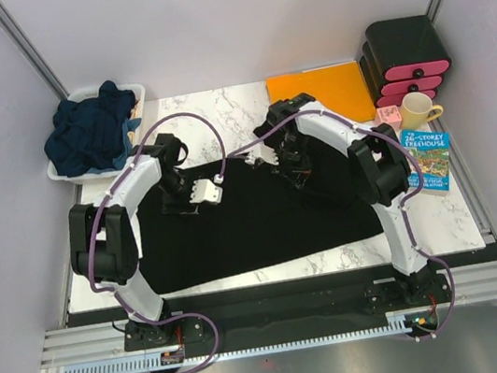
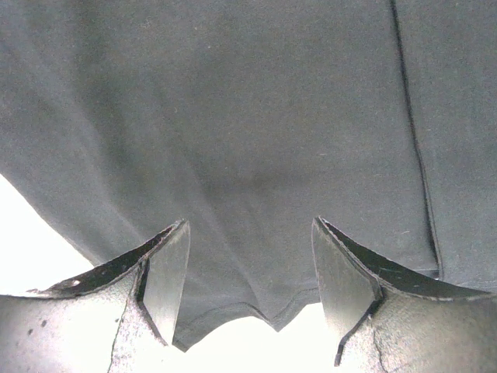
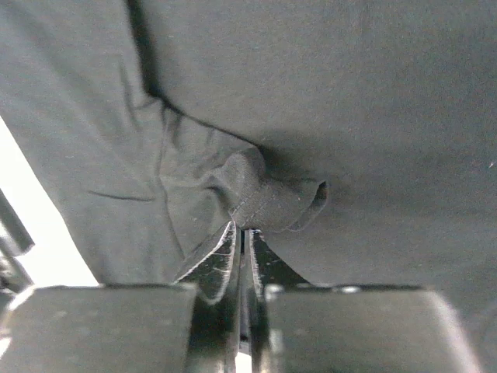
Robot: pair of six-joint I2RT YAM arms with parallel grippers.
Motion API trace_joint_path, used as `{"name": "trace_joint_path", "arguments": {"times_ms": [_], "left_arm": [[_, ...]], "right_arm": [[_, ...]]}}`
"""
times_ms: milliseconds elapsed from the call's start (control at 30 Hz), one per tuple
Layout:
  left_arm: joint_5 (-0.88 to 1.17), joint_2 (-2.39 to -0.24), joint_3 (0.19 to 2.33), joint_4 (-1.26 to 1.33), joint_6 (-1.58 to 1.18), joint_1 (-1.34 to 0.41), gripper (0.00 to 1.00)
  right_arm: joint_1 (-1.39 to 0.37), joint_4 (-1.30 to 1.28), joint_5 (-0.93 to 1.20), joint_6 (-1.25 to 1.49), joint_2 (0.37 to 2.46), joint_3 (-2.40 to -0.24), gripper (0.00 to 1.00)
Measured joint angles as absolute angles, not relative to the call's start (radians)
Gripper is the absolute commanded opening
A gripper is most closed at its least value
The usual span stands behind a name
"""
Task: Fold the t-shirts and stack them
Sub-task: Fold the tshirt
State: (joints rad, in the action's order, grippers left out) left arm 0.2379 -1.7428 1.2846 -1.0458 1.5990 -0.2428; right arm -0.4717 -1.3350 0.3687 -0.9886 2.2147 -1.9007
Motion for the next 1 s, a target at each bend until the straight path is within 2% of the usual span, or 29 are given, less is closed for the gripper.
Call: {"name": "trace_joint_path", "arguments": {"times_ms": [33,67,200,367,467,567,733,933,1000], "left_arm": [[0.238,-1.743,1.286,-1.045,1.599,-0.243,0.71],[0.238,-1.743,1.286,-1.045,1.599,-0.243,0.71],[0.238,-1.743,1.287,-1.045,1.599,-0.243,0.71],[0.238,-1.743,1.288,-1.045,1.599,-0.243,0.71],[0.239,-1.752,1.299,-1.046,1.599,-0.244,0.71],[0.239,-1.765,1.31,-1.045,1.599,-0.249,0.71],[0.239,-1.778,1.318,-1.045,1.599,-0.259,0.71],[0.238,-1.782,1.331,-1.045,1.599,-0.26,0.71],[0.238,-1.782,1.332,-1.045,1.599,-0.26,0.71]], "right_arm": [[-0.484,-1.323,0.342,-0.995,2.213,-1.892,0.25],[-0.495,-1.307,0.312,-1.0,2.21,-1.879,0.29],[-0.519,-1.198,0.178,-1.018,2.167,-1.762,0.37],[-0.539,-0.989,-0.005,-1.035,2.055,-1.56,0.39],[-0.546,-0.837,-0.093,-1.029,1.998,-1.487,0.36],[-0.55,-0.664,-0.175,-1.012,1.956,-1.441,0.34],[-0.548,-0.471,-0.247,-0.986,1.927,-1.425,0.38],[-0.541,-0.441,-0.261,-0.946,1.927,-1.432,0.38],[-0.52,-0.554,-0.203,-0.892,1.94,-1.492,0.43]]}}
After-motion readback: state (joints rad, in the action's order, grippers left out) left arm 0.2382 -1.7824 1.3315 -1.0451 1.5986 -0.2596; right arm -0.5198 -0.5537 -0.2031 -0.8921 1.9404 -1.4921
